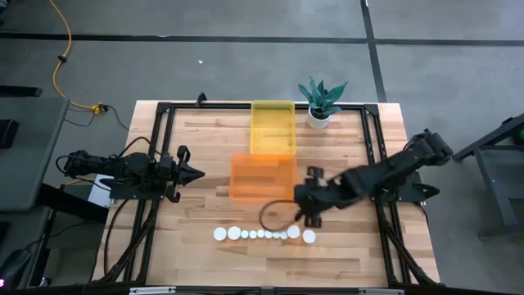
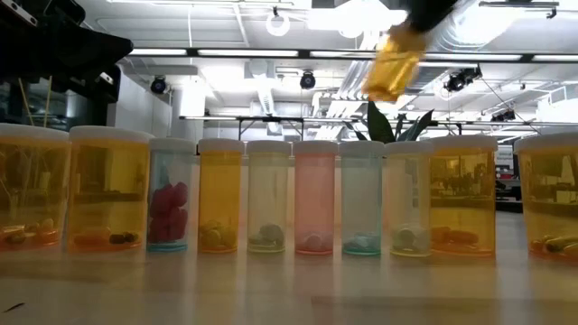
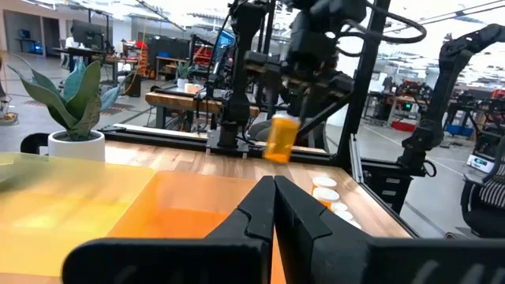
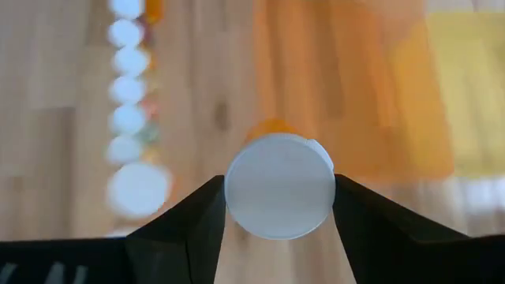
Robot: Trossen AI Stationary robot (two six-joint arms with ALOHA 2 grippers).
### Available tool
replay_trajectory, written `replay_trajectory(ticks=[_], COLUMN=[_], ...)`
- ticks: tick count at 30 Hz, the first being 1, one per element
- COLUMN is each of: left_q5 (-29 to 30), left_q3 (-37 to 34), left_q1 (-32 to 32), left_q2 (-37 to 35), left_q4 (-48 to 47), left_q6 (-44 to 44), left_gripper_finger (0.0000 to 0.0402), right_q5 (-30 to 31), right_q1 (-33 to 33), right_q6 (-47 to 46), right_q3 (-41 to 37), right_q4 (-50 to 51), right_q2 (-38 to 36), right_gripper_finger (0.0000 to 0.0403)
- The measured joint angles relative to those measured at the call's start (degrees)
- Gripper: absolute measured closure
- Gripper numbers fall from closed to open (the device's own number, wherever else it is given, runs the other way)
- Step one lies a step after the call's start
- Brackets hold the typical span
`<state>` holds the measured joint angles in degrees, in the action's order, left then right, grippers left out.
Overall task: Pick and place medicine bottles into bin by pill shape (circle, oval)
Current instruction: Put the big orange pill bottle into the orange bin
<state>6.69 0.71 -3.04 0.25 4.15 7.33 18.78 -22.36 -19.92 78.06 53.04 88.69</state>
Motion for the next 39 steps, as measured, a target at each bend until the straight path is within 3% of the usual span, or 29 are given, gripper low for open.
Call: replay_trajectory(ticks=[8,15,25,39], left_q5=[0.29,0.36,0.40,0.39], left_q3=[0.00,0.00,0.02,0.00], left_q1=[0.01,0.01,0.01,-0.01], left_q2=[0.00,0.00,0.00,0.00], left_q4=[0.01,0.03,0.01,0.01], left_q6=[0.00,-0.02,-0.01,0.00], left_gripper_finger=[0.0400,0.0398,0.0398,0.0398], right_q5=[-4.71,-8.42,-11.99,-12.22], right_q1=[14.23,20.52,23.12,23.12], right_q6=[11.94,14.76,14.92,14.86], right_q3=[-0.04,-0.09,-0.13,-0.13], right_q4=[-1.07,-1.05,-1.38,-2.09], right_q2=[5.75,10.23,14.57,15.25], right_gripper_finger=[0.0206,0.0206,0.0206,0.0206])
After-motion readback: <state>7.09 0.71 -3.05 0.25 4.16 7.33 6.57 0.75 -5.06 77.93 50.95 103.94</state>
